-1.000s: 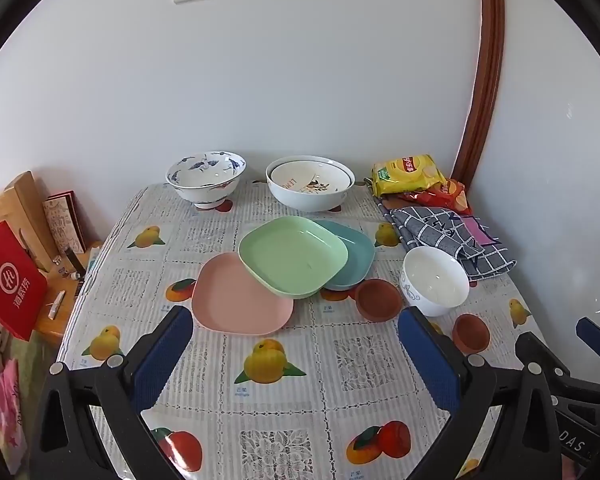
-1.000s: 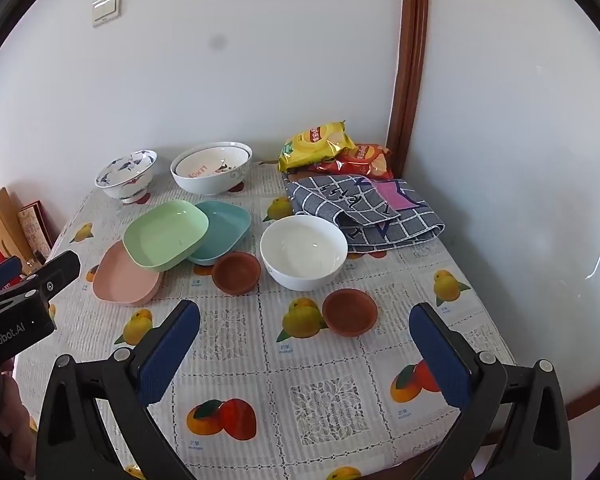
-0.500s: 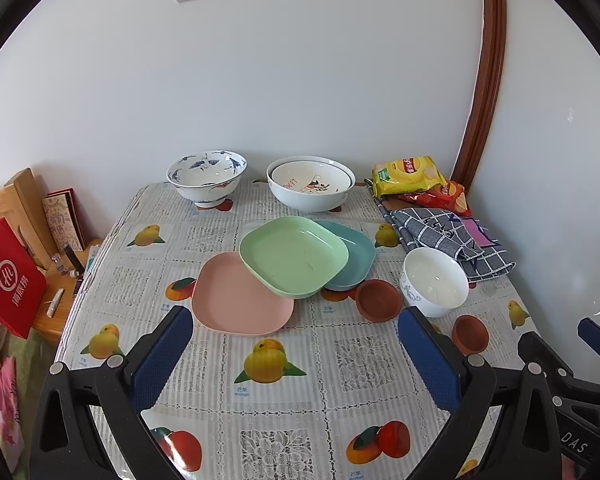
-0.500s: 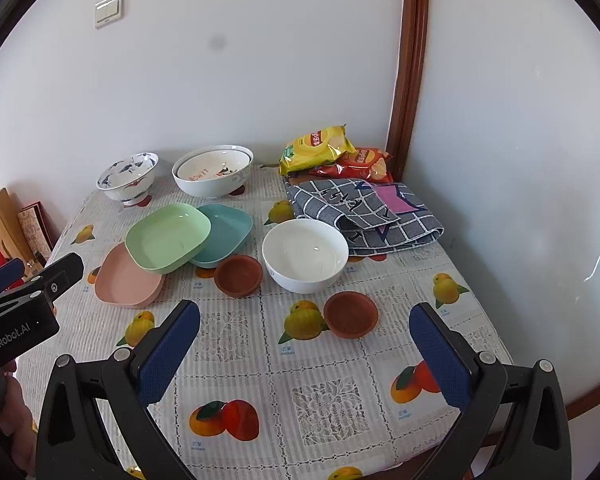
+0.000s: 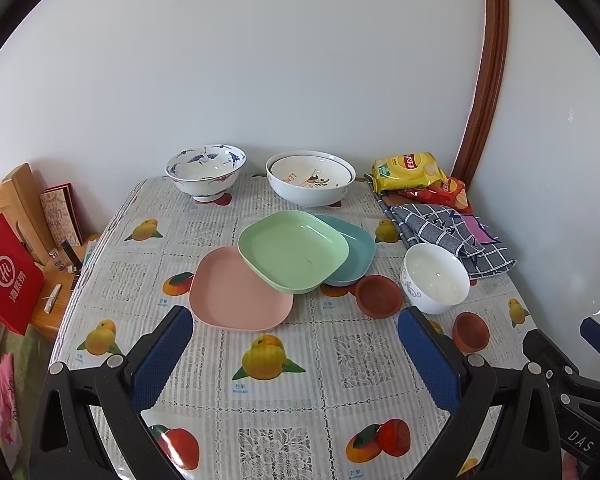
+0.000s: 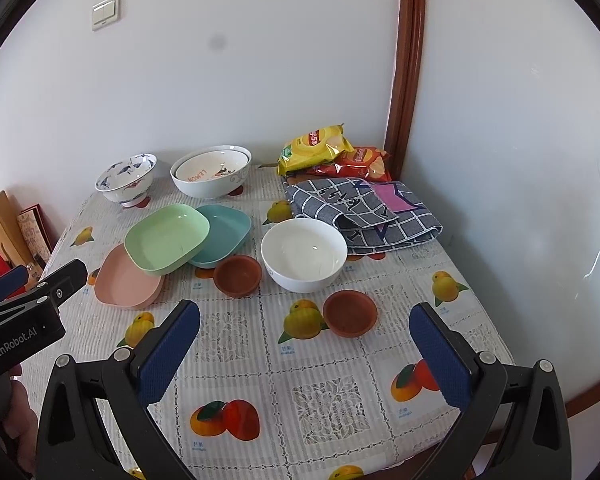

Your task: Organize plates and bowls

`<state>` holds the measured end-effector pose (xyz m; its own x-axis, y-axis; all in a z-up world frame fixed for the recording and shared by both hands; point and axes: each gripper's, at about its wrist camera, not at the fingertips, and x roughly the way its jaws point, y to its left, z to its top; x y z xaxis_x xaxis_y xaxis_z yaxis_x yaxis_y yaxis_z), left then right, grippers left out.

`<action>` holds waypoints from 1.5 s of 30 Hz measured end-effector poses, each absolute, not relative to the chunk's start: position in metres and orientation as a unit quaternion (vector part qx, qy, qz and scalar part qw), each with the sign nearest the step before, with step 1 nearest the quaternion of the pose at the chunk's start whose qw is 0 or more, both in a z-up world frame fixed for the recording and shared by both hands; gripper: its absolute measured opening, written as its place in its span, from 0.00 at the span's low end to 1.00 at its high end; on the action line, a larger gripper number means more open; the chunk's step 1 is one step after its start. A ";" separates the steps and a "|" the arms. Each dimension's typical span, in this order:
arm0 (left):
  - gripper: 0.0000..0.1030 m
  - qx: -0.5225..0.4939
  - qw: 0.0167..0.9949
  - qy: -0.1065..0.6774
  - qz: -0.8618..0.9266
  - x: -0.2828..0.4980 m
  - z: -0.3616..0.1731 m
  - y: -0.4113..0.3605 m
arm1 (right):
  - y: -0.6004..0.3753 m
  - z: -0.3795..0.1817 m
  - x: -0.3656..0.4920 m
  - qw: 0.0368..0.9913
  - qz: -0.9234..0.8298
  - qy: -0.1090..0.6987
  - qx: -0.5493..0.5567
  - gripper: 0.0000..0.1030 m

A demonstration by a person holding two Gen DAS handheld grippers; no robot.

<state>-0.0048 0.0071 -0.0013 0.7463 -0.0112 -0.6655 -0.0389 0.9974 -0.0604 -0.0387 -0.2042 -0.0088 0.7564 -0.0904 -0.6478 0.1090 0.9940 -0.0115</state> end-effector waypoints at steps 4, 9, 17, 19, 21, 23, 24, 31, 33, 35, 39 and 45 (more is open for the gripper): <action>1.00 -0.035 0.934 0.355 0.006 -0.005 -0.002 0.008 | -0.203 -0.009 -0.038 0.937 -0.055 0.345 0.013 1.00; 1.00 -0.033 0.934 0.355 0.004 -0.005 -0.003 0.007 | -0.204 -0.008 -0.039 0.937 -0.057 0.343 0.013 1.00; 1.00 -0.029 0.934 0.357 0.002 -0.005 -0.003 0.005 | -0.205 -0.007 -0.039 0.938 -0.061 0.341 0.016 1.00; 1.00 -0.029 0.934 0.357 0.001 -0.005 -0.004 0.005 | -0.206 -0.007 -0.039 0.938 -0.062 0.340 0.017 1.00; 1.00 -0.030 0.934 0.357 0.001 -0.005 -0.004 0.005 | -0.206 -0.007 -0.039 0.938 -0.063 0.340 0.018 1.00; 1.00 -0.031 0.934 0.356 0.001 -0.005 -0.003 0.005 | -0.206 -0.007 -0.040 0.938 -0.064 0.339 0.019 1.00; 1.00 -0.031 0.934 0.356 0.001 -0.005 -0.004 0.005 | -0.206 -0.007 -0.039 0.938 -0.063 0.340 0.019 1.00; 1.00 -0.035 0.933 0.357 0.002 -0.004 -0.003 0.007 | -0.205 -0.007 -0.039 0.938 -0.064 0.340 0.019 1.00; 1.00 -0.033 0.933 0.357 0.002 -0.004 -0.003 0.007 | -0.206 -0.007 -0.039 0.938 -0.063 0.340 0.021 1.00; 1.00 -0.031 0.934 0.357 0.001 -0.004 -0.003 0.007 | -0.206 -0.007 -0.039 0.938 -0.064 0.341 0.021 1.00; 1.00 -0.031 0.934 0.357 -0.001 -0.004 -0.003 0.005 | -0.206 -0.009 -0.038 0.937 -0.063 0.341 0.024 1.00; 1.00 -0.031 0.934 0.356 -0.002 -0.004 -0.004 0.003 | -0.205 -0.009 -0.037 0.937 -0.062 0.342 0.024 1.00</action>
